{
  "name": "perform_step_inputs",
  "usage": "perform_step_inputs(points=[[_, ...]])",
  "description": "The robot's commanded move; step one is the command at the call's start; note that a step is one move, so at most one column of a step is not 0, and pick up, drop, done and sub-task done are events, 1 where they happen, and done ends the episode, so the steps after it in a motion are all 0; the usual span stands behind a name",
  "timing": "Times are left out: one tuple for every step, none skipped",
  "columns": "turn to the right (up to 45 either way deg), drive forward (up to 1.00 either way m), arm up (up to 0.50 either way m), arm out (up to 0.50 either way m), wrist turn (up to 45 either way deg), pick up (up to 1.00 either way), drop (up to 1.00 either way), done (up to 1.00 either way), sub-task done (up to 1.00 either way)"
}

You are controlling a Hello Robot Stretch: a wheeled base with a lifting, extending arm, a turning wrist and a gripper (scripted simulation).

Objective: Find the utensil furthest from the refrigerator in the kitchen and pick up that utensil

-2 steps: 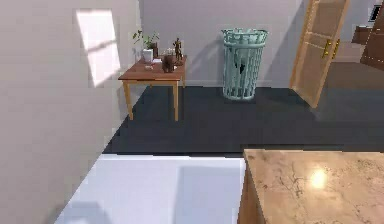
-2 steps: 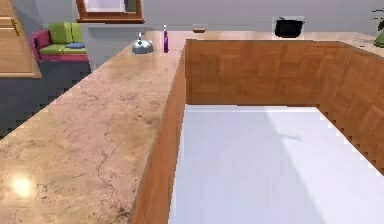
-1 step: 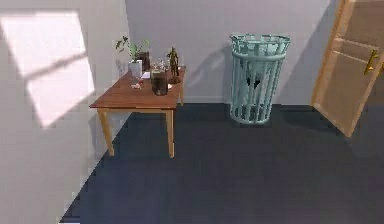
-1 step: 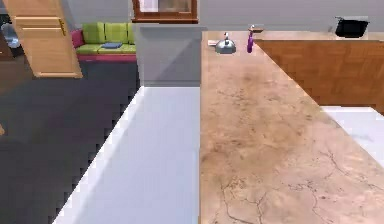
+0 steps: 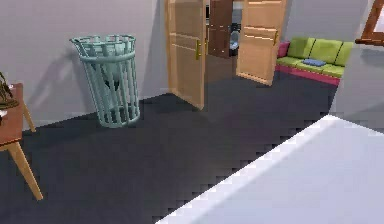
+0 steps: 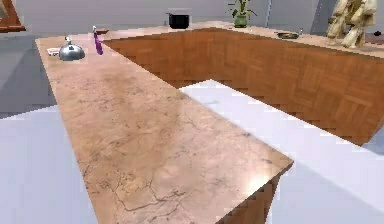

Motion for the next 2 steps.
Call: perform_step_inputs(points=[[0.0, 0.2, 0.0, 0.0, 0.0, 0.0, 0.0, 0.0, 0.0], [45.0, 0.0, 0.0, 0.0, 0.0, 0.0, 0.0, 0.0, 0.0]])
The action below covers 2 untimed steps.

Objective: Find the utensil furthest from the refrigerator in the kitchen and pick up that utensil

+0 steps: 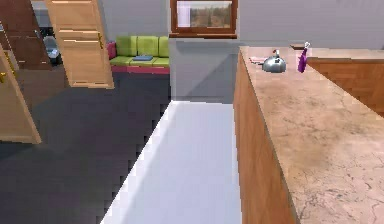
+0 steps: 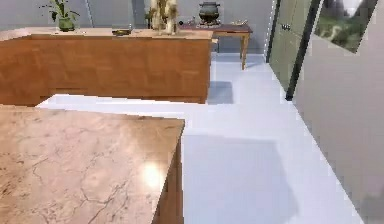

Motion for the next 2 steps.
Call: perform_step_inputs(points=[[6.0, 0.0, 0.0, 0.0, 0.0, 0.0, 0.0, 0.0, 0.0], [0.0, 1.0, 0.0, 0.0, 0.0, 0.0, 0.0, 0.0, 0.0]])
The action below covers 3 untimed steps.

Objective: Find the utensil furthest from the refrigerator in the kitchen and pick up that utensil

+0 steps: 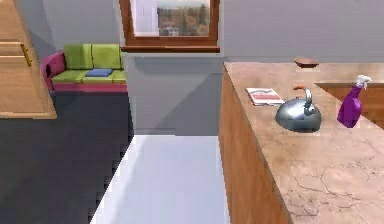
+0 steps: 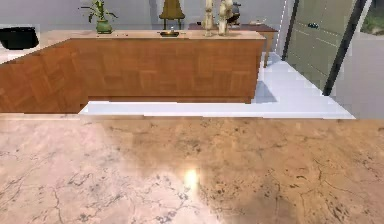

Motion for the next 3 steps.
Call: perform_step_inputs(points=[[0.0, 0.75, 0.0, 0.0, 0.0, 0.0, 0.0, 0.0, 0.0], [-15.0, 0.0, 0.0, 0.0, 0.0, 0.0, 0.0, 0.0, 0.0], [0.0, 0.0, 0.5, 0.0, 0.0, 0.0, 0.0, 0.0, 0.0]])
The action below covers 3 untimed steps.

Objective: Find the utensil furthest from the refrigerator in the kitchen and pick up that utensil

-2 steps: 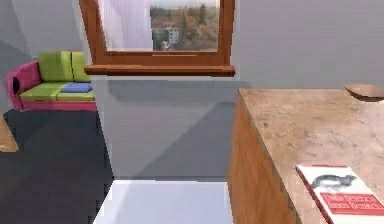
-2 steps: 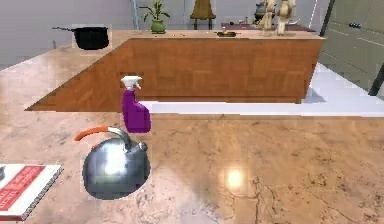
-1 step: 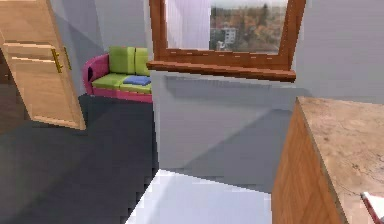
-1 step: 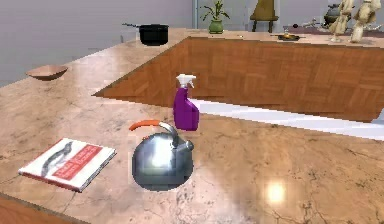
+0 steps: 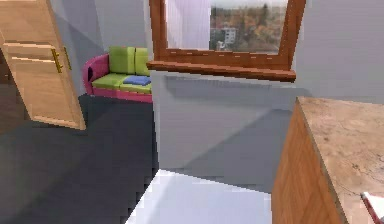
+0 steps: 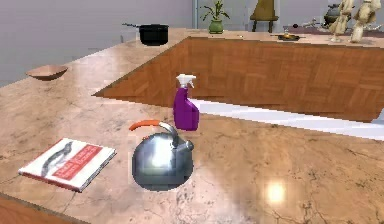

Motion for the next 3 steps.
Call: perform_step_inputs(points=[[0.0, 0.0, 0.38, 0.0, 0.0, 0.0, 0.0, 0.0, 0.0], [0.0, 0.0, 0.0, 0.1, 0.0, 0.0, 0.0, 0.0, 0.0], [0.0, 0.0, 0.0, 0.0, 45.0, 0.0, 0.0, 0.0, 0.0]])
